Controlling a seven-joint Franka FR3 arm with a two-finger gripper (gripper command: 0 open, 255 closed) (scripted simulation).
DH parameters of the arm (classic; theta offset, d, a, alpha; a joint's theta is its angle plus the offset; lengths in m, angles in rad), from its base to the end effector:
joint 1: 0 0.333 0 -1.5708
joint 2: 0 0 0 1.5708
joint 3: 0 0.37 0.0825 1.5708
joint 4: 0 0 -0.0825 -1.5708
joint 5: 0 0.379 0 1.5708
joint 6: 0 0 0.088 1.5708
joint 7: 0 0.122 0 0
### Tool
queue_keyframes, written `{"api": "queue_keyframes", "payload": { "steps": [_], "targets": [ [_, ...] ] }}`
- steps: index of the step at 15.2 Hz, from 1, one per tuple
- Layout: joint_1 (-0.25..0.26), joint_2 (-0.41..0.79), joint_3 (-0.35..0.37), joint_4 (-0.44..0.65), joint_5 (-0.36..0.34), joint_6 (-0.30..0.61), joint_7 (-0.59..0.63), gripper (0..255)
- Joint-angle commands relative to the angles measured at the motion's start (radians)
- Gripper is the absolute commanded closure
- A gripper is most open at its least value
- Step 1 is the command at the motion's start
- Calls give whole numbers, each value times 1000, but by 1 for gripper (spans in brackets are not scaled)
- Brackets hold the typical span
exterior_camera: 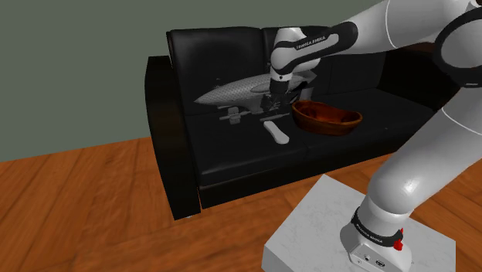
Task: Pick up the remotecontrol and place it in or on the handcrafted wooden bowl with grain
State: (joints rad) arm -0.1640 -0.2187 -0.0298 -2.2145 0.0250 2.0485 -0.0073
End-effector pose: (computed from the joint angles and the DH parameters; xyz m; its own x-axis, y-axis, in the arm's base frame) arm 0.4652 -0.0904 0.5138 0.9792 -0.1961 0.0526 -0.1948 -0.9804 -0.0289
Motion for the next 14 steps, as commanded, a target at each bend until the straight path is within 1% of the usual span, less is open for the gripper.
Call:
{"api": "queue_keyframes", "payload": {
  "steps": [1,10,14],
  "targets": [
    [-14,64,-10,19,-4,32,19,0],
    [-74,332,-69,137,-4,123,78,0],
    [-74,358,-68,113,0,173,75,0]
  ]
}}
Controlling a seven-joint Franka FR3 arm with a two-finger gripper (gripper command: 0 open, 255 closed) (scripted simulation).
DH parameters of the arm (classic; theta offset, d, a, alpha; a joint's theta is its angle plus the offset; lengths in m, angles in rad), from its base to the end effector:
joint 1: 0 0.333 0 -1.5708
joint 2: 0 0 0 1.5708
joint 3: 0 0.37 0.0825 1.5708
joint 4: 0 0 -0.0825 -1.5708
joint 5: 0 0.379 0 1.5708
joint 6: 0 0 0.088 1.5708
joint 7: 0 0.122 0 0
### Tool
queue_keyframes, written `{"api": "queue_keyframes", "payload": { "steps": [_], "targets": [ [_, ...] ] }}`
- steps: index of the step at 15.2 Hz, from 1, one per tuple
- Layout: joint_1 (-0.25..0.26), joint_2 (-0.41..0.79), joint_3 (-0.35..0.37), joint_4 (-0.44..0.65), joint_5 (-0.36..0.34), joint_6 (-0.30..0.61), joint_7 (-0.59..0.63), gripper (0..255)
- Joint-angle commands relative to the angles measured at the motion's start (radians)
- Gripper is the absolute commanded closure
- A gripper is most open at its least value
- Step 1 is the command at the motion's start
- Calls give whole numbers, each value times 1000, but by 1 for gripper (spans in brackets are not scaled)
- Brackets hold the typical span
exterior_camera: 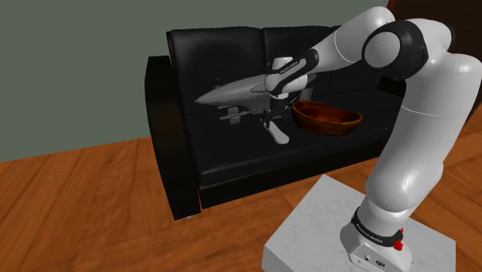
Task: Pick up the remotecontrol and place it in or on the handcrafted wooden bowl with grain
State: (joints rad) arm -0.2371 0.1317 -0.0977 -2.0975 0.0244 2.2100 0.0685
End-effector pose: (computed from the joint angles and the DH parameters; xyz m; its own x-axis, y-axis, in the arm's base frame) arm 0.5356 -0.1838 0.3990 0.9140 -0.4052 -0.0189 -0.4053 -0.9141 -0.0052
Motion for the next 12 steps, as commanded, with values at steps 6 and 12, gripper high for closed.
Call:
{"api": "queue_keyframes", "payload": {
  "steps": [6,12],
  "targets": [
    [-1,33,0,-23,5,56,-3,0],
    [-1,33,1,-23,5,56,-3,255]
  ]
}}
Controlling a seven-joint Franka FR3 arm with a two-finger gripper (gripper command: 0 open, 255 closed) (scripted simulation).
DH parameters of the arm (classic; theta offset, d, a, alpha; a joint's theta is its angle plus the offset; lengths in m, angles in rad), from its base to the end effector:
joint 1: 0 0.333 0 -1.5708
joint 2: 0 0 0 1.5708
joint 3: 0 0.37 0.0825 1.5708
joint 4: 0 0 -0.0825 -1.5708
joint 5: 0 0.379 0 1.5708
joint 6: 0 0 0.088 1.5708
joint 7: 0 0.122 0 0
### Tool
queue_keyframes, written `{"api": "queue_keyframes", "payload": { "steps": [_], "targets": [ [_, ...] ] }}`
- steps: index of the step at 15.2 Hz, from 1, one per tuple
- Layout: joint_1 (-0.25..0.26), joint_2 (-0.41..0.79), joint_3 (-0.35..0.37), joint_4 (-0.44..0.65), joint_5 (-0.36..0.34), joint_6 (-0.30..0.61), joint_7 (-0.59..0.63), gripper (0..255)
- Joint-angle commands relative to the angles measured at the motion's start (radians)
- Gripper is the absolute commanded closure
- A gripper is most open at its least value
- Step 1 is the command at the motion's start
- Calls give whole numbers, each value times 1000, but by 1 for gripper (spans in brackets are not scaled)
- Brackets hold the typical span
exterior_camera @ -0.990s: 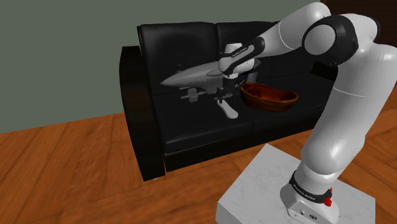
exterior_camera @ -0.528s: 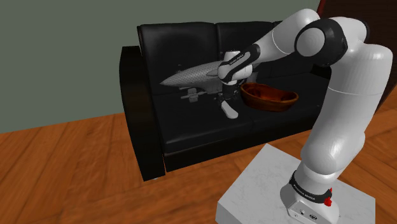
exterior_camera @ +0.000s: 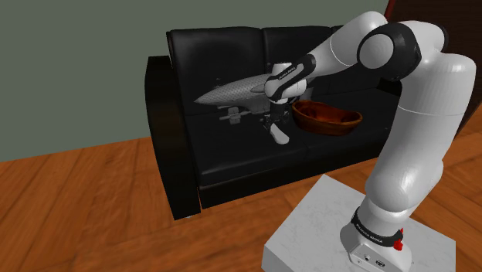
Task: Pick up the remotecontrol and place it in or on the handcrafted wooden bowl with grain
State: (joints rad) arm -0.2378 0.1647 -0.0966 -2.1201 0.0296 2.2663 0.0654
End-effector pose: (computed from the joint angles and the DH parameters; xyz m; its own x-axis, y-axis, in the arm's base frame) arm 0.5376 -0.1841 0.3754 0.9139 -0.4056 -0.0180 -0.4058 -0.9139 -0.0054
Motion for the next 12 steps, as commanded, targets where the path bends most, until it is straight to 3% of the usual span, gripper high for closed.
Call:
{"api": "queue_keyframes", "payload": {
  "steps": [1,12],
  "targets": [
    [0,0,-1,0,0,0,0,255],
    [0,-22,-1,14,-4,-37,2,255]
  ]
}}
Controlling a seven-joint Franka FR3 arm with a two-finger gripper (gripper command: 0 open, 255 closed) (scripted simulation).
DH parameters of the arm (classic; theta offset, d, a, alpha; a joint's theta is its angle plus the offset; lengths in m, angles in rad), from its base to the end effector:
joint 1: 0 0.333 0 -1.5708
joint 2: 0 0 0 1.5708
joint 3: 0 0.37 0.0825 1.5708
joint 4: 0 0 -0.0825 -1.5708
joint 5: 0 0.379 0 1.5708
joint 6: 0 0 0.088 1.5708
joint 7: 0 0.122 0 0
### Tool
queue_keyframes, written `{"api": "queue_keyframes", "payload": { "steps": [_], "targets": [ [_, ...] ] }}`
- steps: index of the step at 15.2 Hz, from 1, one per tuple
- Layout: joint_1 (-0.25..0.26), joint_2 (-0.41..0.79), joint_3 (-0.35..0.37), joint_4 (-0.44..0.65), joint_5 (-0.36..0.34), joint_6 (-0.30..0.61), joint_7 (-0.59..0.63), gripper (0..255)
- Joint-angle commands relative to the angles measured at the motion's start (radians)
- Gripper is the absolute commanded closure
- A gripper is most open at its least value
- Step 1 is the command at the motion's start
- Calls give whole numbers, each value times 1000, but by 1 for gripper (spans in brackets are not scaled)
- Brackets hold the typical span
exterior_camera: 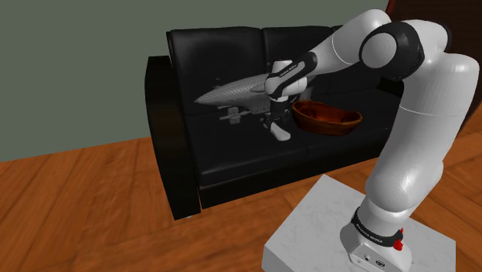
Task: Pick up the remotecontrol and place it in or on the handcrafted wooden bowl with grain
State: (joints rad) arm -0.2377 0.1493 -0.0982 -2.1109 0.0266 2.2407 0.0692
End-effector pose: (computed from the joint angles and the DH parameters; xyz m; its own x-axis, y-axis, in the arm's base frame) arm 0.5362 -0.1846 0.3859 0.9126 -0.4084 -0.0191 -0.4086 -0.9127 -0.0047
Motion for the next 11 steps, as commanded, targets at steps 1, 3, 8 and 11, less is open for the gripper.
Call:
{"api": "queue_keyframes", "payload": {
  "steps": [1,3,8,11],
  "targets": [
    [0,-14,0,10,-2,-24,-1,255],
    [1,-28,0,21,-4,-49,1,255],
    [1,-59,-1,53,-8,-112,4,255],
    [2,-76,-1,75,-11,-150,6,255]
  ]
}}
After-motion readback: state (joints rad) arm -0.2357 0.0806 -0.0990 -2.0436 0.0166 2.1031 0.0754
